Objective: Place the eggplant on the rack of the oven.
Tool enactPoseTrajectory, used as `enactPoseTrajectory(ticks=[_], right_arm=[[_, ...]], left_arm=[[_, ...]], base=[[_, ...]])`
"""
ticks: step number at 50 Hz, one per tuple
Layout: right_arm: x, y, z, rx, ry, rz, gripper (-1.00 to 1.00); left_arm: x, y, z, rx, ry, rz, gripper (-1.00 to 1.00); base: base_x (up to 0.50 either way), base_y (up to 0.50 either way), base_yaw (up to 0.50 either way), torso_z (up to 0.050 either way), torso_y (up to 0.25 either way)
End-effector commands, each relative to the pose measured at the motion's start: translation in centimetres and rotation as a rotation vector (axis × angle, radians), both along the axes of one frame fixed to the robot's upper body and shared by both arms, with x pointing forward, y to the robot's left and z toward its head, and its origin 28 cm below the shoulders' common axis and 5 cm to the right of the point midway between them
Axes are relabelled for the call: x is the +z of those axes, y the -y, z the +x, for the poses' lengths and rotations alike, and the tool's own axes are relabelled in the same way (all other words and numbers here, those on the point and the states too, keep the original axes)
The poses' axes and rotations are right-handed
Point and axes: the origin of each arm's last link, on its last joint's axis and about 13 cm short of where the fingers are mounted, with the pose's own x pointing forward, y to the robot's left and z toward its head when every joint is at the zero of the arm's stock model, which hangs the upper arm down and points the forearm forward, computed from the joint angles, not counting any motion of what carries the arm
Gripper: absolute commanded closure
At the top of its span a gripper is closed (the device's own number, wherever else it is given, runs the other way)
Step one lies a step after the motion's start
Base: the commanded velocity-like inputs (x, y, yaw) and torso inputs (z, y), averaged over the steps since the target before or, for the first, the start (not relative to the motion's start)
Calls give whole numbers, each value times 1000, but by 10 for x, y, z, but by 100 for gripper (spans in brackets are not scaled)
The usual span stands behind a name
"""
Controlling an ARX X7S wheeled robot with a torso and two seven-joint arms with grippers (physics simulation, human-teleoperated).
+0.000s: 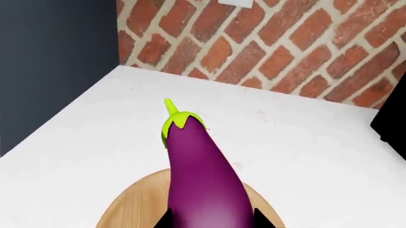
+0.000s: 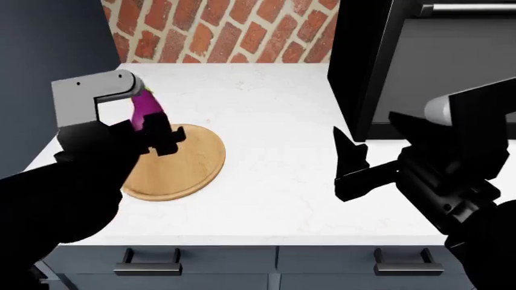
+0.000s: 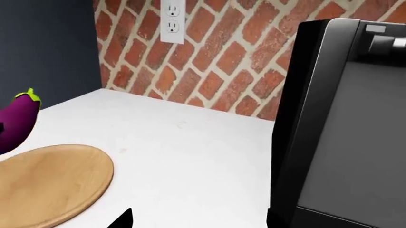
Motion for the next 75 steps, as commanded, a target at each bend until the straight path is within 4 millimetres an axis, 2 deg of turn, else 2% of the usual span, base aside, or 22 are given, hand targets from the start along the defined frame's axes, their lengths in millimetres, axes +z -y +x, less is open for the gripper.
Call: enactPoseTrajectory(ticks=[1,5,11,19,37,42,50,68,75], right_arm=[[3,-3,-6,18,31,22,-100],[5,-4,-7,14,52,10,-100],[11,-5,-10,26,132,22,-100],[13,-6,-12,18,141,18,-100],[18,-5,-20,-1,141,5,-100],[18,-7,-19,2,125,-7,-100],[24,-8,-23,0,130,-37,-100],[23,-8,-21,-5,126,-42,-100],[25,-7,-20,-12,118,-45,-100]], left_arm=[[8,-4,-28,-81,103,69,100],[8,-3,-42,-164,140,112,100],[6,-5,-51,-227,179,156,100],[11,-7,-59,-277,197,161,100],[13,-3,-59,-317,208,176,100],[21,-3,-60,-328,221,190,100],[23,-3,-60,-340,226,192,100],[22,-3,-59,-348,225,195,100],[26,-2,-61,-358,233,205,100]], base=[[0,0,0,0,10],[0,0,0,0,0],[0,0,0,0,0],[-3,0,0,0,0],[-472,0,0,0,1],[-500,0,0,0,0],[-500,0,0,0,0],[-498,0,0,0,0],[-52,0,0,0,0]])
